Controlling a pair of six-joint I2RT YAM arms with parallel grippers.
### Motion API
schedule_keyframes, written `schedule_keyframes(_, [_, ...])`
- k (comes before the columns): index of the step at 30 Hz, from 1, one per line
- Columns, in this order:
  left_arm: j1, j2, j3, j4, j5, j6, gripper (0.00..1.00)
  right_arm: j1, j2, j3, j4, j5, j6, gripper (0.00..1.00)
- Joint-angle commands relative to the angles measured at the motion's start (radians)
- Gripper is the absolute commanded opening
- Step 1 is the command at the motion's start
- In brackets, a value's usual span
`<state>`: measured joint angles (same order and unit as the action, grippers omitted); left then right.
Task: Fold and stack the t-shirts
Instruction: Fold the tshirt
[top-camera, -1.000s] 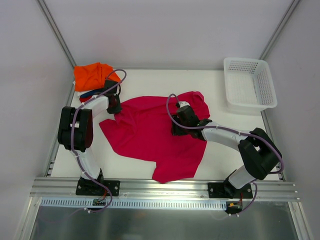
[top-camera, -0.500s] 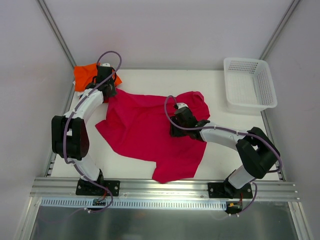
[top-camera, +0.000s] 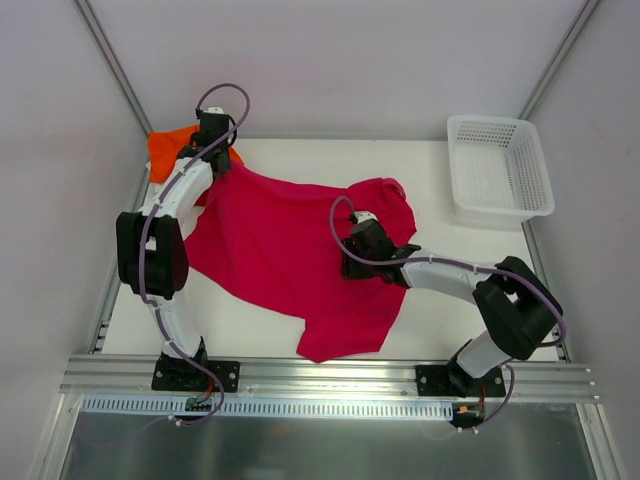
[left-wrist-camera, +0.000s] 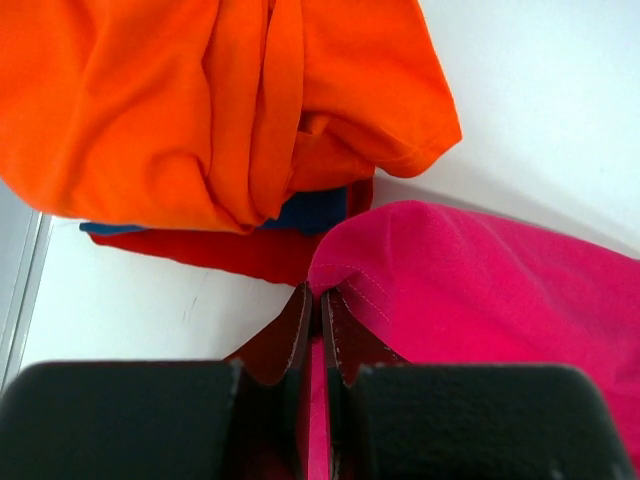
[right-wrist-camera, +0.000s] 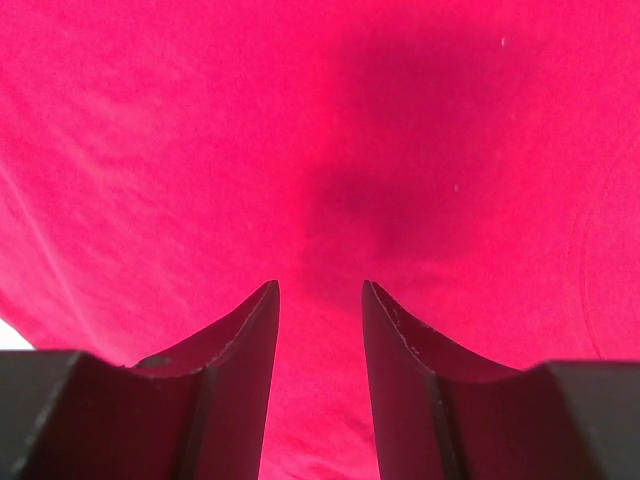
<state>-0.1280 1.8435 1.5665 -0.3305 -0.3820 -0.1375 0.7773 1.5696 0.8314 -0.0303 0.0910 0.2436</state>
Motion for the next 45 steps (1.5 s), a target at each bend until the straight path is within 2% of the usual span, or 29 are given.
schedule_keyframes(1, [0.019, 0.040, 0.073, 0.001, -0.057, 0.041, 0.00, 0.013, -0.063, -0.015, 0.021, -0.004, 0.022, 0.42])
schedule_keyframes(5, [0.019, 0.100, 0.127, 0.002, -0.080, 0.058, 0.13, 0.022, -0.089, -0.023, 0.009, 0.003, 0.023, 0.42])
schedule_keyframes(6, [0.019, 0.106, 0.133, 0.004, -0.084, 0.064, 0.21, 0.020, -0.097, -0.025, 0.006, 0.004, 0.023, 0.42])
schedule_keyframes(7, [0.022, 0.115, 0.139, 0.002, -0.089, 0.068, 0.38, 0.023, -0.098, -0.025, 0.003, 0.006, 0.022, 0.42])
schedule_keyframes(9, [0.021, 0.132, 0.153, 0.004, -0.103, 0.075, 0.56, 0.025, -0.105, -0.025, -0.003, 0.006, 0.022, 0.42])
schedule_keyframes(10, [0.021, 0.132, 0.153, 0.002, -0.106, 0.073, 0.78, 0.027, -0.106, -0.023, -0.006, 0.009, 0.022, 0.42])
schedule_keyframes(12, [0.021, 0.125, 0.145, 0.002, -0.118, 0.070, 0.96, 0.030, -0.111, -0.025, -0.014, 0.010, 0.022, 0.42])
schedule_keyframes(13, [0.021, 0.117, 0.141, 0.002, -0.118, 0.069, 0.99, 0.031, -0.115, -0.025, -0.014, 0.013, 0.020, 0.42])
schedule_keyframes(16, [0.018, 0.048, 0.103, 0.002, -0.101, 0.053, 0.99, 0.040, -0.125, -0.032, -0.019, 0.026, 0.026, 0.42])
schedule_keyframes(23, [-0.008, -0.159, -0.159, 0.002, -0.020, -0.059, 0.99, 0.056, -0.115, -0.067, 0.023, -0.002, 0.063, 0.42])
schedule_keyframes(28, [-0.027, -0.260, -0.279, 0.002, 0.026, -0.094, 0.99, 0.074, -0.062, -0.083, 0.024, -0.026, 0.089, 0.42])
schedule_keyframes(37, [-0.036, -0.329, -0.367, 0.002, 0.080, -0.125, 0.99, 0.102, 0.010, -0.136, 0.072, -0.054, 0.111, 0.43])
schedule_keyframes(41, [-0.038, -0.346, -0.390, 0.004, 0.095, -0.137, 0.99, 0.128, -0.009, -0.152, 0.006, -0.016, 0.112, 0.43])
schedule_keyframes(45, [-0.036, -0.362, -0.407, 0.007, 0.101, -0.142, 0.99, 0.149, -0.068, -0.169, -0.107, 0.099, 0.131, 0.43])
